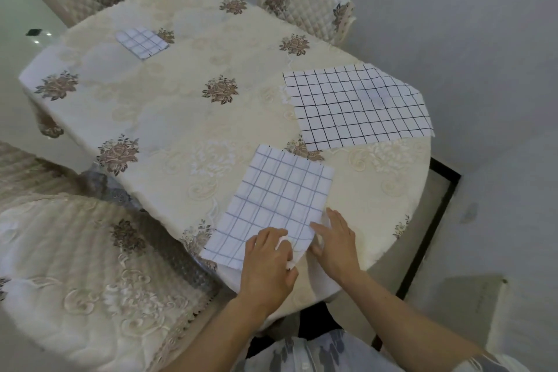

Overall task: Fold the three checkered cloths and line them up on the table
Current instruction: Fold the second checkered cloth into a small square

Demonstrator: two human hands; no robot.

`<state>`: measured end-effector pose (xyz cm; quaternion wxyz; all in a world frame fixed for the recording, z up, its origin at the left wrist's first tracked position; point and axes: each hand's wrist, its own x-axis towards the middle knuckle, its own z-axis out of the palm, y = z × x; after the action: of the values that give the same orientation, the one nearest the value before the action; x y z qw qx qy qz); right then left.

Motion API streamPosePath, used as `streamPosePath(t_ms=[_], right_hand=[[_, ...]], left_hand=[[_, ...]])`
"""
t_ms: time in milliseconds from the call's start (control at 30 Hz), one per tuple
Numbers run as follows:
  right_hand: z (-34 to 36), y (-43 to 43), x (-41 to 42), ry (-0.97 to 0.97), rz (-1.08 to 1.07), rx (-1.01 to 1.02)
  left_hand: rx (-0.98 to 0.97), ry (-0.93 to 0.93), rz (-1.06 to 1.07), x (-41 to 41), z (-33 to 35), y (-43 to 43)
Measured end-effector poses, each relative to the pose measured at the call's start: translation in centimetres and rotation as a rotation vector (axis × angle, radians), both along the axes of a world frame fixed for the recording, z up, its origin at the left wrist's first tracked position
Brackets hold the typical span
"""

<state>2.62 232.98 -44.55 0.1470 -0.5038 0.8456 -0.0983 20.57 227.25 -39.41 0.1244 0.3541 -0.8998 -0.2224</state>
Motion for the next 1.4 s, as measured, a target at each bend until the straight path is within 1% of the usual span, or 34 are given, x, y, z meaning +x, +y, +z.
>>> streamPosePath(t_ms=[100,167,333,567,633,700,833,900,967,1033,1067,1133,1200,1267,1400], right_hand=[[-0.4,-0.5,-0.5,0.072,0.012,-0.005],[-0.9,-0.6,-0.6,0.069,-0.001,0.0],[-1.4,-0.6,-0.5,-0.033,-0.061,-0.027],[-1.2,-1.1,-0.8,-0.151,-0.156,-0.129],[-1.2,-1.1,-1.0,-0.181,-0.175,-0.17],[-1.2,-1.0,-1.0,-0.205,-0.189,-0.177],[-1.1,-0.9,-1.1,-0.253,-0.239,-0.154],[-1.0,-0.9,-1.3,-0.266,-0.244,-0.149],[-0.8,-0.8,-1.5,-0.283,-0.248,-0.128],[-0.8,-0.7,-1.9,-0.291,-0.241,-0.094],[-0.7,-0.7,-2.0,-0.293,-0.234,-0.076],[-0.7,-0.4,-2.3,-0.304,-0.224,-0.048],[-0.7,-0.4,-2.5,-0.324,-0.218,-0.022],[-0.6,-0.5,-2.8,-0.332,-0.219,0.002],[-0.5,-0.7,-3.2,-0.32,-0.218,0.065]], left_hand=[[0.008,0.01,-0.003,-0.1,0.1,0.2],[0.002,0.019,-0.004,-0.1,0.2,0.2],[-0.009,0.045,-0.013,-0.7,0.8,-0.3],[-0.063,0.089,-0.026,-1.1,2.0,-2.4],[-0.097,0.028,-0.018,-0.3,2.2,-4.2],[-0.119,-0.093,-0.029,1.0,2.4,-6.3],[0.016,-0.454,-0.118,3.5,3.1,-9.8],[0.086,-0.558,-0.138,4.8,3.0,-11.1],[0.181,-0.526,-0.113,6.0,2.5,-12.2],[0.258,-0.424,-0.034,6.9,1.7,-13.3],[0.258,-0.381,0.009,7.2,1.1,-13.9],[0.165,-0.339,0.063,7.4,-0.1,-14.9],[0.05,-0.31,0.071,7.3,-1.3,-15.8],[-0.026,-0.306,0.022,6.9,-2.2,-16.7],[-0.081,-0.33,-0.131,5.7,-3.9,-17.3]])
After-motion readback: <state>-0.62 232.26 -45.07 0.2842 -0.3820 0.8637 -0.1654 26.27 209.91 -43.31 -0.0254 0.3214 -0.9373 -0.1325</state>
